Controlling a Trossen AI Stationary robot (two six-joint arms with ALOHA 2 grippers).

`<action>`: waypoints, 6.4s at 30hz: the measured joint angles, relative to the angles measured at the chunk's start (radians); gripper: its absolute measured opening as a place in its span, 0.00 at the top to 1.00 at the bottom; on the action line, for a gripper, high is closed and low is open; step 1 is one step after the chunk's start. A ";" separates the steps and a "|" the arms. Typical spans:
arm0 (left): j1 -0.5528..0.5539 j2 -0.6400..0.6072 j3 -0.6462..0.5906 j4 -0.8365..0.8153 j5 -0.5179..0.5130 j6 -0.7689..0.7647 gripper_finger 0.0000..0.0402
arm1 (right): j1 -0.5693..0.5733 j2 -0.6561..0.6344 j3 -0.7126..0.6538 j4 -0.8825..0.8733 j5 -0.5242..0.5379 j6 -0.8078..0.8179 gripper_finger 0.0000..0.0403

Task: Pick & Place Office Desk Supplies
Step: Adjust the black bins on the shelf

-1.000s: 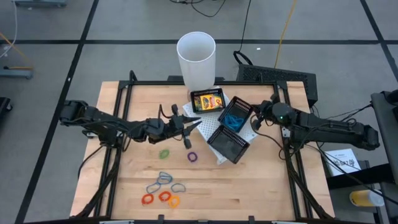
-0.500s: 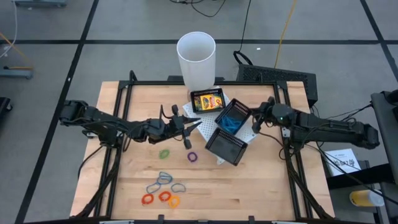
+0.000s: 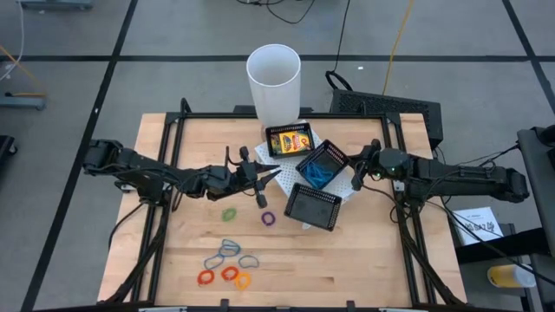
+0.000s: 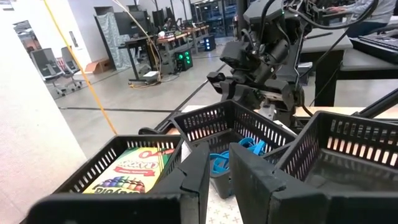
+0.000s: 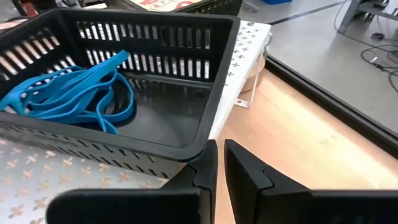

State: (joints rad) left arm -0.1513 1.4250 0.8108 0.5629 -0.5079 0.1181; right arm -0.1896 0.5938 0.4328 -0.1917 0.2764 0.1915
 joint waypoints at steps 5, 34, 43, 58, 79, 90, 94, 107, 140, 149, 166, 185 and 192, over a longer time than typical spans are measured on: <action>0.000 0.000 0.000 0.000 0.000 -0.004 0.82 | 0.021 0.000 0.000 0.000 0.000 0.007 0.96; 0.000 0.000 0.000 0.001 0.000 -0.042 0.82 | 0.116 0.000 0.000 0.079 -0.021 0.070 0.96; 0.000 0.000 0.000 0.001 0.000 -0.052 0.82 | 0.115 0.036 0.000 0.106 -0.021 0.054 0.96; 0.000 0.000 0.000 -0.001 0.000 -0.049 0.82 | 0.125 0.058 0.000 0.091 0.006 0.041 0.97; 0.001 0.000 0.000 -0.010 0.000 -0.046 0.82 | 0.161 0.146 0.001 0.170 -0.200 0.056 1.00; 0.001 0.000 0.000 -0.013 0.000 -0.048 0.82 | 0.113 0.157 0.001 0.223 -0.144 0.024 1.00; 0.001 0.000 0.000 -0.013 0.000 -0.050 0.82 | 0.091 0.157 0.001 0.222 -0.148 0.024 1.00; 0.001 0.000 0.000 -0.013 0.000 -0.051 0.82 | 0.092 0.156 0.001 0.218 -0.279 0.029 1.00; -0.410 0.024 0.001 -0.315 -0.043 -0.139 0.97 | 0.270 -0.154 0.001 0.253 -0.274 -0.154 1.00; -0.383 0.216 0.000 -0.085 -0.051 -0.127 0.98 | 0.388 -0.136 0.001 0.371 -0.274 -0.205 1.00; -0.262 0.257 0.000 0.097 0.099 -0.048 0.97 | 0.617 -0.073 0.002 0.361 -0.116 -0.285 1.00; -0.125 0.267 0.000 0.184 0.228 -0.023 0.96 | 0.846 0.211 0.002 0.427 -0.008 -0.089 1.00; -0.107 0.266 0.000 0.201 0.245 -0.019 0.98 | 0.862 0.307 0.002 0.428 0.150 0.005 1.00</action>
State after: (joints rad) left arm -0.2586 1.6913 0.8112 0.7641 -0.2625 0.0994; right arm 0.6720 0.9011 0.4347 0.2359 0.4268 0.1960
